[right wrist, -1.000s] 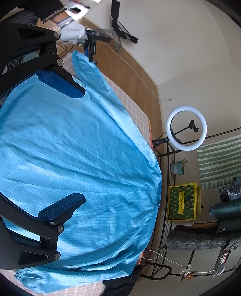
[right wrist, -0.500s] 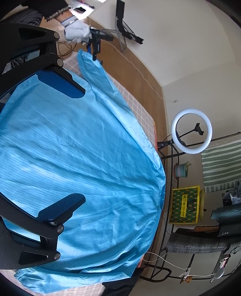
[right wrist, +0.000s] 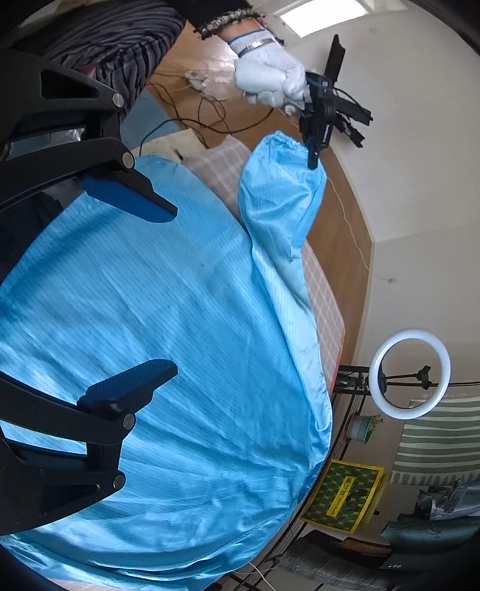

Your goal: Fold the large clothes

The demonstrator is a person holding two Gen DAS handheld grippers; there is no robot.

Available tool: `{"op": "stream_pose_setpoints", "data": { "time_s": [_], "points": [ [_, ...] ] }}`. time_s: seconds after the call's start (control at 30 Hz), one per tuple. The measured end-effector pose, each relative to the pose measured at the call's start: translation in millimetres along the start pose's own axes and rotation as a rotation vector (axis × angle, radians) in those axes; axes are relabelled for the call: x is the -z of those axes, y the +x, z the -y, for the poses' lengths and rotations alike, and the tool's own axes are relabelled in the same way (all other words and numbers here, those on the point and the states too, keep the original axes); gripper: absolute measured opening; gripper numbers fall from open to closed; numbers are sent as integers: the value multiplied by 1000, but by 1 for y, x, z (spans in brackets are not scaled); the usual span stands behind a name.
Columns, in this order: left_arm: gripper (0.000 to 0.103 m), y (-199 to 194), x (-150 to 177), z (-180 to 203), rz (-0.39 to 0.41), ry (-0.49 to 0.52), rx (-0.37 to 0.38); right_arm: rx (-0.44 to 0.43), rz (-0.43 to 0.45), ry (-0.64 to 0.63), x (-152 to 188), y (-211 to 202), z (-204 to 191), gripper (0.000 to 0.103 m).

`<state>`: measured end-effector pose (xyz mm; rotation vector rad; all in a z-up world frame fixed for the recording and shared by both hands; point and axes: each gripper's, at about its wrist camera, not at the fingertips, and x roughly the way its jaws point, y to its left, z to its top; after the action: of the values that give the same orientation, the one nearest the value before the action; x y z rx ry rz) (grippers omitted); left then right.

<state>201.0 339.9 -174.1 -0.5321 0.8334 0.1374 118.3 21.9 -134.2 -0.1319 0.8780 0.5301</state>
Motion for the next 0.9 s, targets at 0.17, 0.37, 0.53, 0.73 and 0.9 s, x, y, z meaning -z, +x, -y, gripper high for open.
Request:
{"op": "stream_pose_setpoints", "data": {
  "time_s": [0.17, 0.37, 0.53, 0.73, 0.9],
  "points": [
    [10, -2, 1, 50, -6, 90, 73, -69, -11, -20, -1, 5, -20, 56],
    [10, -7, -1, 66, 6, 77, 120, -110, -76, -402, 40, 43, -127, 56],
    [10, -15, -1, 60, 14, 65, 143, 27, -126, -663, 68, 96, -193, 54],
    [10, -30, -5, 52, 47, 53, 157, 192, -116, -568, 52, 121, -175, 7],
    [10, -38, -7, 48, 68, 60, 162, -75, -36, 77, 13, 70, -83, 3]
  ]
}}
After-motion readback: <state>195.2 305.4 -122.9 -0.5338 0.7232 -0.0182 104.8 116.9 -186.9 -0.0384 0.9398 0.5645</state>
